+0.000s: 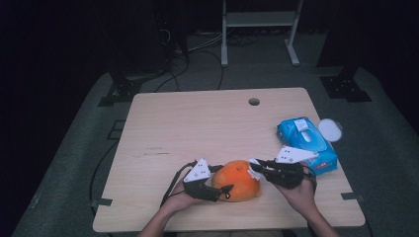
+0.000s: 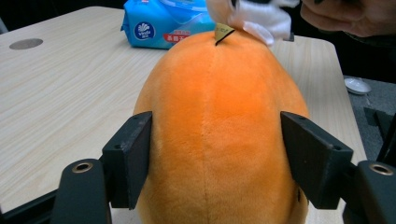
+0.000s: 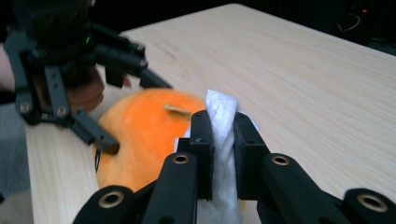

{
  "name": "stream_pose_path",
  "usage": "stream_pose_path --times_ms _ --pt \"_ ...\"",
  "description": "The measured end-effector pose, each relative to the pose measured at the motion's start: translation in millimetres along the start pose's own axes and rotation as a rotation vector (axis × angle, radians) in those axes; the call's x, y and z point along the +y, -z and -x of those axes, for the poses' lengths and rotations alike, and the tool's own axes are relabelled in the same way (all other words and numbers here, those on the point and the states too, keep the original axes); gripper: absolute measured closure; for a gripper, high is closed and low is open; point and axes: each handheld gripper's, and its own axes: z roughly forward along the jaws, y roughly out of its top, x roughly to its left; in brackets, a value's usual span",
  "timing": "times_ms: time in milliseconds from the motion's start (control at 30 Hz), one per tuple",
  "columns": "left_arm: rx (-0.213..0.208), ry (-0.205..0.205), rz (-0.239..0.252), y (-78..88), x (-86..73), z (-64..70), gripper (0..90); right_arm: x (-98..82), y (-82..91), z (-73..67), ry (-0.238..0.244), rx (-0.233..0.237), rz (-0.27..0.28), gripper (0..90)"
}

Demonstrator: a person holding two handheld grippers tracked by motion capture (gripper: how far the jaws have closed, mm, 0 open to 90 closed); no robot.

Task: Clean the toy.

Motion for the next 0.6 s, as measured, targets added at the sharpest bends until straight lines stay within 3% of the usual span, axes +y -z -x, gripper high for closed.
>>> stream_pose_path --times_ms 100,167,300,367,433,533,600 --pt "0.001 0.007 0.006 -0.8 -0.5 0.3 27.5 3.3 2.8 2.1 -0.009 -0.024 0.032 80.2" --pt "0.003 -0.002 0.007 -1.4 -0.1 1.5 27.0 3.2 0.0 -0.4 -0.003 -0.023 0.019 80.1" --pt "-0.001 0.000 0.004 -3.0 -0.4 1.5 26.8 2.4 -10.1 -12.1 0.001 0.031 0.003 79.8" --pt "-0.004 0.002 0.002 -1.8 -1.4 0.3 26.9 5.7 -14.0 -23.6 0.063 0.060 -0.007 79.6" --pt "-0.004 0.008 0.001 -0.7 -2.3 -1.0 26.8 8.0 -14.0 -27.6 0.100 0.026 -0.025 79.8" --pt "-0.007 0.028 0.006 0.5 -4.1 -3.9 26.8 6.3 -7.7 -12.3 0.065 -0.035 -0.018 80.0" --pt "-0.006 0.031 0.003 0.7 -4.4 -4.8 26.8 2.2 -1.4 1.4 0.005 -0.054 -0.002 80.0"
